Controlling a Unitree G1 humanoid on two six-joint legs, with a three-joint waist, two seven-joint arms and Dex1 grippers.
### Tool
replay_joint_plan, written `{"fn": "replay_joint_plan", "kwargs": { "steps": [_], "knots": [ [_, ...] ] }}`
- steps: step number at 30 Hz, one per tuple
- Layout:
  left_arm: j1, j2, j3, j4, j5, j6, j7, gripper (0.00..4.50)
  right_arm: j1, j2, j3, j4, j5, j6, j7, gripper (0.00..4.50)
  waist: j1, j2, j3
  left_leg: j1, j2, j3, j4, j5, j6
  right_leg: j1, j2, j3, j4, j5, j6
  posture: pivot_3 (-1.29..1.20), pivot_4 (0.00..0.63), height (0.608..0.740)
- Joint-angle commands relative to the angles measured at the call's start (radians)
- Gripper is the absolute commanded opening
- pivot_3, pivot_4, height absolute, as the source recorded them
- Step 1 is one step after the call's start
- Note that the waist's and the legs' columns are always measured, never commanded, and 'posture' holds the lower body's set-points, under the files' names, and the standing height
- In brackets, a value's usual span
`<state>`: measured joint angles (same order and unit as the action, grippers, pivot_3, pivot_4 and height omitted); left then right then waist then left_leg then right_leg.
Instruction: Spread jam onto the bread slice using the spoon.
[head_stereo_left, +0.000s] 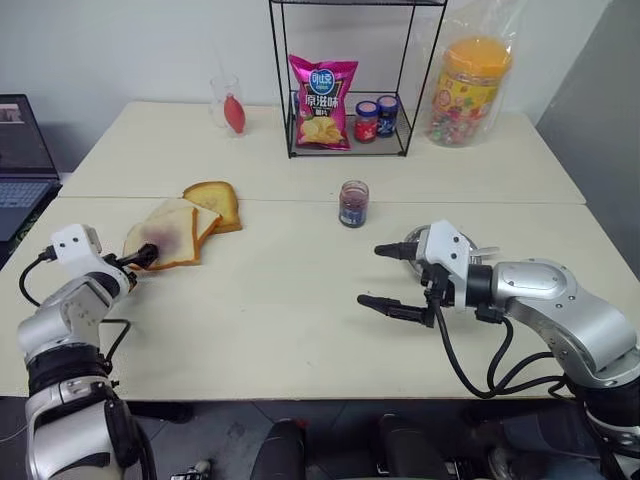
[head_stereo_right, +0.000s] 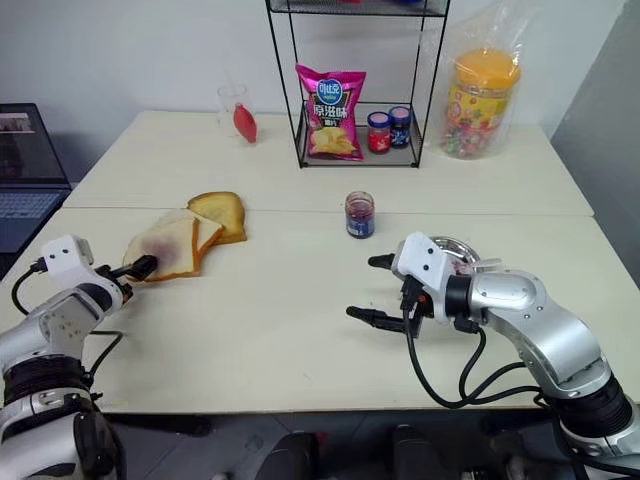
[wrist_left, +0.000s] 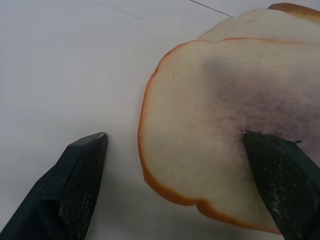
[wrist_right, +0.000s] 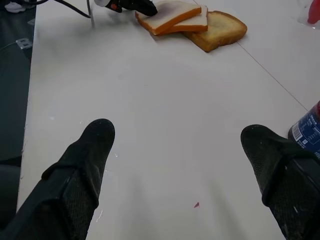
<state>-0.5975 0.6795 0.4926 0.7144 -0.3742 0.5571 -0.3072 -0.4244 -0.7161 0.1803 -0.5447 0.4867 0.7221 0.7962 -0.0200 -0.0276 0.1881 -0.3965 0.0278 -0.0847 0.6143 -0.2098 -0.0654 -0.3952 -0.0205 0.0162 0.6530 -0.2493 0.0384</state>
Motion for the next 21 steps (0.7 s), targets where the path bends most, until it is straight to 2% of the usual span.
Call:
{"fn": "replay_joint_plan", "kwargs": {
  "steps": [1, 2, 4, 12, 21],
  "knots": [
    [-0.066, 0.007, -0.028, 0.092, 0.018, -0.009, -0.019, 4.50, -0.018, -0.016, -0.018, -0.050, 0.017, 0.013, 0.019, 4.49, 0.003, 0.000, 0.000, 0.000, 0.000, 0.000, 0.000, 0.000, 0.000, 0.000, 0.000, 0.000, 0.001, 0.000, 0.000, 0.00, 0.150, 0.740],
    [-0.078, 0.006, -0.031, 0.111, 0.022, -0.010, -0.018, 4.50, -0.021, -0.020, -0.022, -0.054, 0.020, 0.016, 0.023, 4.49, 0.005, 0.000, 0.000, 0.000, 0.000, 0.000, 0.000, 0.000, 0.000, 0.000, 0.000, 0.000, 0.001, 0.000, 0.000, 0.00, 0.150, 0.740],
    [-0.099, 0.003, -0.037, 0.143, 0.031, -0.013, -0.018, 4.20, -0.025, -0.028, -0.027, -0.059, 0.027, 0.022, 0.032, 4.50, 0.007, 0.000, 0.000, 0.001, 0.000, 0.000, 0.000, 0.000, 0.000, 0.000, 0.000, 0.000, 0.003, 0.000, 0.000, 0.00, 0.150, 0.740],
    [-0.117, 0.002, -0.042, 0.177, 0.039, -0.021, -0.025, 2.51, -0.038, -0.021, -0.065, -0.073, 0.058, 0.019, 0.041, 4.50, 0.010, 0.000, 0.000, 0.003, 0.000, 0.000, 0.000, 0.001, -0.002, 0.000, 0.000, 0.001, 0.006, 0.000, -0.001, 0.00, 0.150, 0.740],
    [-0.085, -0.011, -0.025, 0.110, 0.020, -0.014, -0.008, 0.73, -0.034, 0.022, -0.122, -0.068, 0.111, -0.058, 0.063, 4.50, 0.009, 0.000, 0.000, 0.003, 0.000, 0.000, 0.000, 0.001, -0.002, 0.000, 0.000, 0.001, 0.006, -0.001, -0.001, 0.00, 0.150, 0.740]
  ]
}}
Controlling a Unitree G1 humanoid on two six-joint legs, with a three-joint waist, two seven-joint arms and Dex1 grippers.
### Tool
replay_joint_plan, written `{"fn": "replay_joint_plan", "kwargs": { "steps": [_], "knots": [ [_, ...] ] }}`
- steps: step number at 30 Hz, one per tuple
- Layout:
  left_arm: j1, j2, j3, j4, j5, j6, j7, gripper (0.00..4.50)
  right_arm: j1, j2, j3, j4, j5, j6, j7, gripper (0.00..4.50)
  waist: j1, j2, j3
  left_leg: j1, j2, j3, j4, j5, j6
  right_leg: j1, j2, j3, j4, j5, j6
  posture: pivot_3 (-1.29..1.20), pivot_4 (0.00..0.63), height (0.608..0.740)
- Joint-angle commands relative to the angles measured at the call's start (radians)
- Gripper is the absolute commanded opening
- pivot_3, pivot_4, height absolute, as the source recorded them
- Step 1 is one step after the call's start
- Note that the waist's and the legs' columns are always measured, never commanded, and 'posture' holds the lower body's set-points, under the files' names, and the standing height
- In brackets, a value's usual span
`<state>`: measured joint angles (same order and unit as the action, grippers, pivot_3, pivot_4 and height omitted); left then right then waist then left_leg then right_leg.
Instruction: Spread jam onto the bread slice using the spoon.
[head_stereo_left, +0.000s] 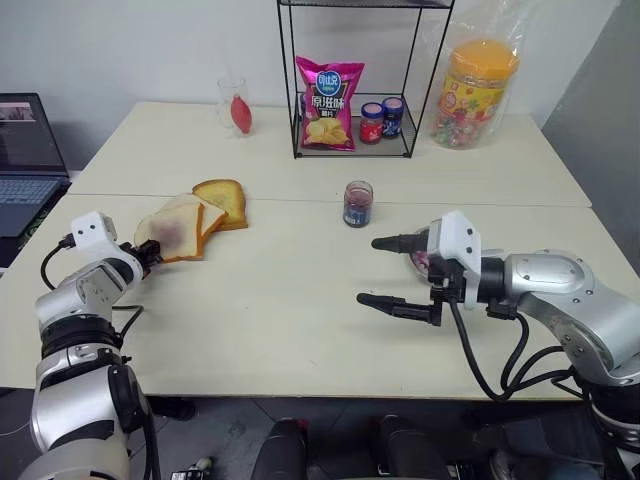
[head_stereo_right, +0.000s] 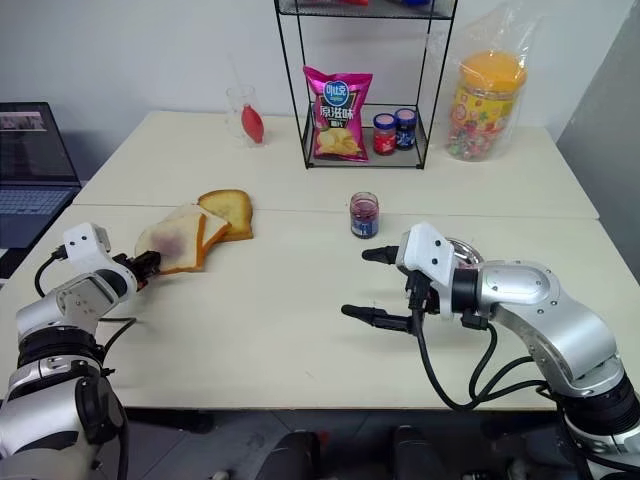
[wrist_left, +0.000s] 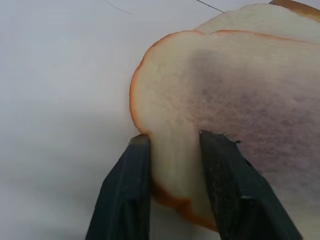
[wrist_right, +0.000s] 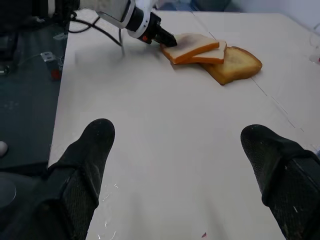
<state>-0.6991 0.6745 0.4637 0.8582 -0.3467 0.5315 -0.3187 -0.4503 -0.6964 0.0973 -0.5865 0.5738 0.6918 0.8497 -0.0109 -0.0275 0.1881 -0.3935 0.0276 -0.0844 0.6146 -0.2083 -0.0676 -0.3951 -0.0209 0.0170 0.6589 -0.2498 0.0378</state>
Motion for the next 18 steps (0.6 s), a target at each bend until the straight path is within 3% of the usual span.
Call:
{"fn": "replay_joint_plan", "kwargs": {
  "steps": [1, 5, 18],
  "knots": [
    [0.017, -0.007, 0.005, -0.036, -0.009, 0.013, 0.005, 0.57, -0.009, 0.003, -0.039, -0.024, 0.025, -0.030, 0.010, 4.50, 0.000, 0.000, 0.000, 0.000, 0.000, 0.000, 0.000, 0.000, 0.000, 0.000, 0.000, 0.000, 0.000, 0.000, 0.000, 0.00, 0.150, 0.740],
    [0.033, -0.017, 0.013, -0.074, -0.022, 0.021, 0.012, 0.03, 0.005, 0.000, -0.037, -0.016, 0.017, -0.047, 0.015, 4.50, -0.002, 0.000, 0.000, 0.000, 0.000, 0.000, 0.000, 0.000, 0.000, 0.000, 0.000, 0.000, 0.000, 0.000, 0.000, 0.00, 0.150, 0.740],
    [0.103, -0.053, 0.097, -0.279, -0.091, 0.005, 0.082, 0.03, 0.020, -0.004, -0.036, -0.012, 0.008, -0.060, 0.015, 4.50, -0.006, 0.000, 0.000, -0.001, 0.000, 0.000, 0.000, 0.000, 0.000, -0.001, 0.000, 0.000, 0.000, 0.000, 0.000, 0.00, 0.150, 0.740]
  ]
}}
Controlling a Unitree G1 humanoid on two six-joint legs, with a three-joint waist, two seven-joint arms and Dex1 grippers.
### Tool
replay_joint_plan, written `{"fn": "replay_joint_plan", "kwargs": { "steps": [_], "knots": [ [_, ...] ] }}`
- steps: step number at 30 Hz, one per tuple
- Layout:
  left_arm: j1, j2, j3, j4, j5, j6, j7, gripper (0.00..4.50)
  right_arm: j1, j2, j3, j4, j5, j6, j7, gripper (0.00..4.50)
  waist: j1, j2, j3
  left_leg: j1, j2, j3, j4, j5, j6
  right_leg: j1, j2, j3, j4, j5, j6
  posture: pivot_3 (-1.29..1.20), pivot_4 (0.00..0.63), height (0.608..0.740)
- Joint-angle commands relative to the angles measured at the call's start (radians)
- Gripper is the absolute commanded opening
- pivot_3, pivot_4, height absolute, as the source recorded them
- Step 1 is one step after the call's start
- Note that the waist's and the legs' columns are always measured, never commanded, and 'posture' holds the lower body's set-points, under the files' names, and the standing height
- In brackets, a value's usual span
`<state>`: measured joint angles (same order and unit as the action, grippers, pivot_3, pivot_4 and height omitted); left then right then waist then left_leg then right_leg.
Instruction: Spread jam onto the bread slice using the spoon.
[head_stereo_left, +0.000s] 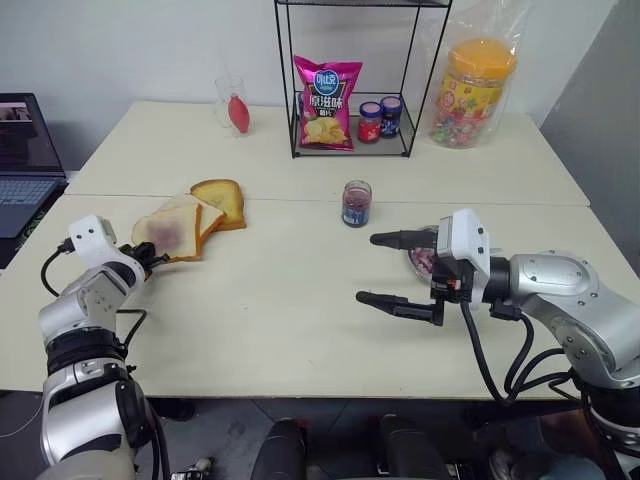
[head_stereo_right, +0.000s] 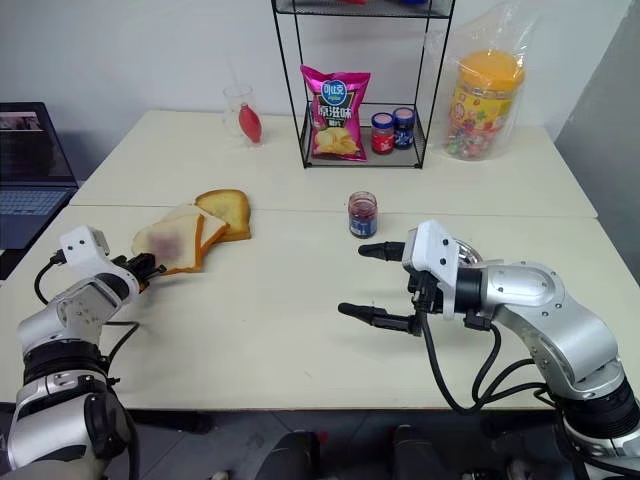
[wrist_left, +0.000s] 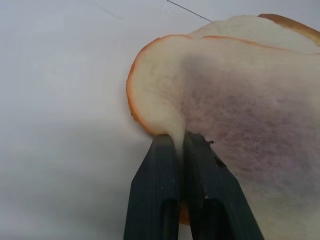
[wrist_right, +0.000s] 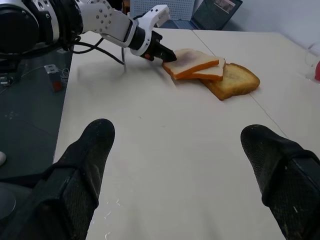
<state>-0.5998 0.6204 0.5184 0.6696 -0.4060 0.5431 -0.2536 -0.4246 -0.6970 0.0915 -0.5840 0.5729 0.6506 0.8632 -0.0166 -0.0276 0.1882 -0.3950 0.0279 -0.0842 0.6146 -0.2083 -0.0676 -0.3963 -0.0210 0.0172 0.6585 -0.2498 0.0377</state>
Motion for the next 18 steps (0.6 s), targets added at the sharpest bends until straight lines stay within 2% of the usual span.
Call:
{"fn": "replay_joint_plan", "kwargs": {
  "steps": [1, 6, 10, 15, 18],
  "knots": [
    [0.013, -0.005, 0.051, -0.118, -0.045, -0.002, 0.020, 0.03, -0.005, -0.004, -0.030, -0.014, 0.007, -0.020, 0.002, 4.50, 0.000, 0.000, 0.000, 0.000, 0.000, 0.000, 0.000, 0.000, 0.000, 0.000, 0.000, 0.000, 0.000, 0.000, 0.000, 0.00, 0.150, 0.740],
    [0.094, -0.074, 0.137, -0.356, -0.180, 0.045, 0.022, 0.03, -0.002, -0.007, -0.031, -0.014, 0.007, -0.023, 0.003, 4.50, -0.002, 0.000, 0.000, -0.001, 0.000, 0.000, 0.000, 0.000, 0.000, -0.001, 0.000, 0.000, 0.000, 0.000, 0.000, 0.00, 0.150, 0.740],
    [0.168, -0.126, 0.191, -0.579, -0.361, 0.169, 0.006, 0.03, 0.005, -0.011, -0.037, -0.013, 0.007, -0.024, 0.003, 4.50, -0.002, 0.000, 0.000, -0.003, 0.000, 0.000, 0.000, 0.000, 0.000, -0.003, 0.000, 0.000, 0.000, 0.000, 0.000, 0.00, 0.150, 0.740],
    [0.258, -0.149, 0.139, -0.776, -0.562, 0.355, -0.048, 0.03, 0.016, -0.025, -0.052, -0.010, 0.010, -0.023, 0.010, 4.50, -0.004, 0.000, 0.000, -0.003, 0.000, 0.000, 0.000, 0.000, 0.000, -0.004, 0.000, 0.001, 0.000, 0.000, 0.000, 0.00, 0.150, 0.740],
    [0.295, -0.110, 0.061, -0.843, -0.659, 0.474, -0.140, 0.03, 0.038, -0.054, -0.080, -0.013, 0.011, -0.019, 0.018, 4.50, -0.004, 0.000, 0.000, -0.003, 0.000, 0.001, 0.000, 0.000, 0.000, -0.004, 0.000, 0.001, 0.000, 0.000, 0.000, 0.00, 0.150, 0.740]
  ]
}}
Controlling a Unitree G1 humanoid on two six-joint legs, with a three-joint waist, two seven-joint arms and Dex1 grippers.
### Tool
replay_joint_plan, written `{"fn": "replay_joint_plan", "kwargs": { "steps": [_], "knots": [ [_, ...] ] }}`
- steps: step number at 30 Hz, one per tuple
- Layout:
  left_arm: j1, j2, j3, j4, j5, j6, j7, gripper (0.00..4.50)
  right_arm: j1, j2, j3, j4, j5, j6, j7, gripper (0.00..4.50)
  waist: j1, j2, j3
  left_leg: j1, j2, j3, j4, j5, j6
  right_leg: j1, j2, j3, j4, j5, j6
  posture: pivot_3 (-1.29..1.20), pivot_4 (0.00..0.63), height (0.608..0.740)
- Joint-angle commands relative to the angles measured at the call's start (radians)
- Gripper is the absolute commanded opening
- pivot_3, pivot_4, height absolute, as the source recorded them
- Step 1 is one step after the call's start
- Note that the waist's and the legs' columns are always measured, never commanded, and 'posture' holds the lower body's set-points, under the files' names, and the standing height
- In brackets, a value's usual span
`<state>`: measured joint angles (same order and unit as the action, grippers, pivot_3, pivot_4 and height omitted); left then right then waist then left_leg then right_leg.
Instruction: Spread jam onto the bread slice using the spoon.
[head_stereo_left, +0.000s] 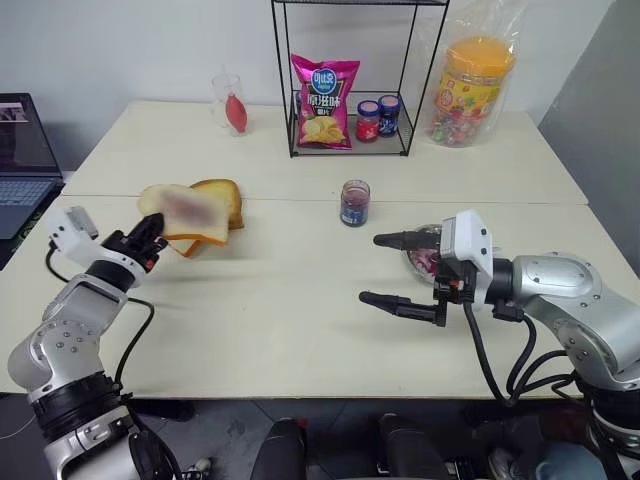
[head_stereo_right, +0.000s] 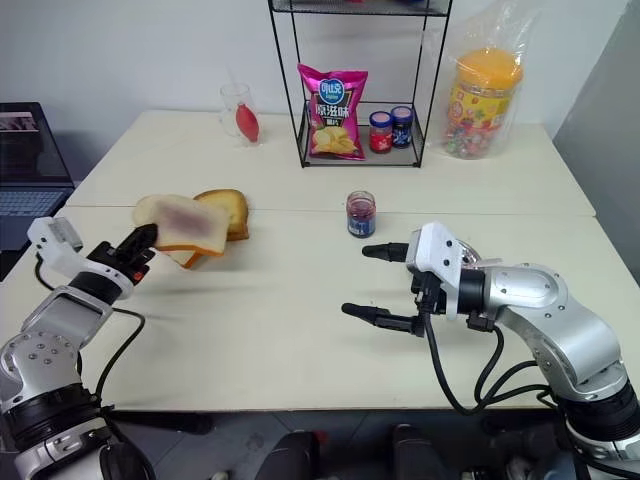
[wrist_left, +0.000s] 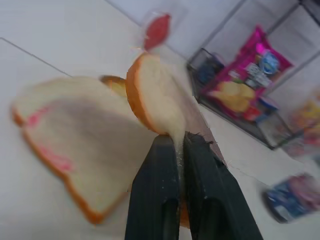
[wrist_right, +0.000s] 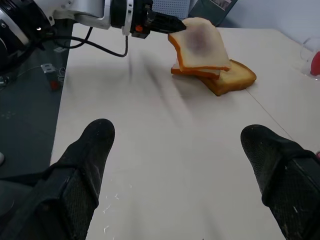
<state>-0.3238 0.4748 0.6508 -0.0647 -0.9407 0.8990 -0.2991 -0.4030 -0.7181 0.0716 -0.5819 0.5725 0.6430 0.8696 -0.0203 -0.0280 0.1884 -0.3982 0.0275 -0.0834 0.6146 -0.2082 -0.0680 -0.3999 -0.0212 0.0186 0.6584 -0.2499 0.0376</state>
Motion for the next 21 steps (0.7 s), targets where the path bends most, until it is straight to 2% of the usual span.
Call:
{"fn": "replay_joint_plan", "kwargs": {
  "steps": [1, 4, 6, 10, 12, 14, 21],
  "knots": [
    [0.027, 0.056, -0.103, -0.126, -0.144, 0.151, -0.129, 0.03, 0.026, -0.043, -0.072, -0.020, 0.016, -0.007, 0.013, 4.50, 0.000, 0.000, 0.000, 0.000, 0.000, 0.000, 0.000, 0.000, 0.000, 0.000, 0.000, 0.000, 0.000, 0.000, 0.000, 0.00, 0.150, 0.740],
    [0.046, 0.122, -0.196, -0.151, -0.142, 0.198, -0.228, 0.03, 0.051, -0.067, -0.101, -0.034, 0.034, 0.010, 0.014, 4.50, -0.006, 0.000, 0.000, 0.000, 0.000, 0.000, 0.000, 0.000, 0.000, -0.001, 0.001, 0.000, 0.000, 0.000, -0.001, 0.00, 0.150, 0.740],
    [0.050, 0.182, -0.311, -0.158, -0.081, 0.184, -0.334, 0.03, 0.095, -0.106, -0.132, -0.058, 0.056, 0.028, 0.035, 4.50, -0.007, 0.000, 0.000, -0.001, 0.001, 0.001, 0.000, 0.000, 0.000, -0.002, 0.001, 0.001, 0.001, -0.001, -0.002, 0.00, 0.150, 0.740],
    [0.022, 0.294, -0.542, -0.123, 0.096, 0.042, -0.556, 0.03, 0.181, -0.168, -0.184, -0.112, 0.101, 0.060, 0.052, 4.50, -0.007, 0.000, 0.000, -0.001, 0.001, 0.002, -0.001, 0.000, 0.000, -0.004, 0.001, 0.001, 0.002, -0.002, -0.004, 0.00, 0.150, 0.740],
    [-0.019, 0.320, -0.669, -0.071, 0.214, -0.067, -0.670, 0.03, 0.236, -0.191, -0.208, -0.146, 0.110, 0.066, 0.053, 4.50, -0.006, 0.000, 0.000, -0.002, 0.001, 0.002, -0.001, 0.000, 0.000, -0.005, 0.001, 0.001, 0.002, -0.002, -0.004, 0.00, 0.150, 0.740],
    [-0.061, 0.322, -0.754, -0.013, 0.308, -0.160, -0.740, 0.03, 0.284, -0.204, -0.231, -0.174, 0.110, 0.062, 0.049, 4.50, -0.006, 0.000, 0.000, -0.002, 0.001, 0.002, -0.001, 0.000, 0.000, -0.005, 0.001, 0.001, 0.002, -0.006, -0.010, 0.00, 0.150, 0.740],
    [-0.249, 0.243, -0.918, 0.218, 0.539, -0.413, -0.882, 0.03, 0.496, -0.229, -0.324, -0.263, 0.100, 0.040, 0.052, 4.50, -0.001, 0.000, 0.001, -0.003, 0.001, 0.002, -0.001, 0.000, 0.000, -0.005, 0.001, 0.001, 0.001, -0.005, -0.008, 0.00, 0.150, 0.740]
  ]
}}
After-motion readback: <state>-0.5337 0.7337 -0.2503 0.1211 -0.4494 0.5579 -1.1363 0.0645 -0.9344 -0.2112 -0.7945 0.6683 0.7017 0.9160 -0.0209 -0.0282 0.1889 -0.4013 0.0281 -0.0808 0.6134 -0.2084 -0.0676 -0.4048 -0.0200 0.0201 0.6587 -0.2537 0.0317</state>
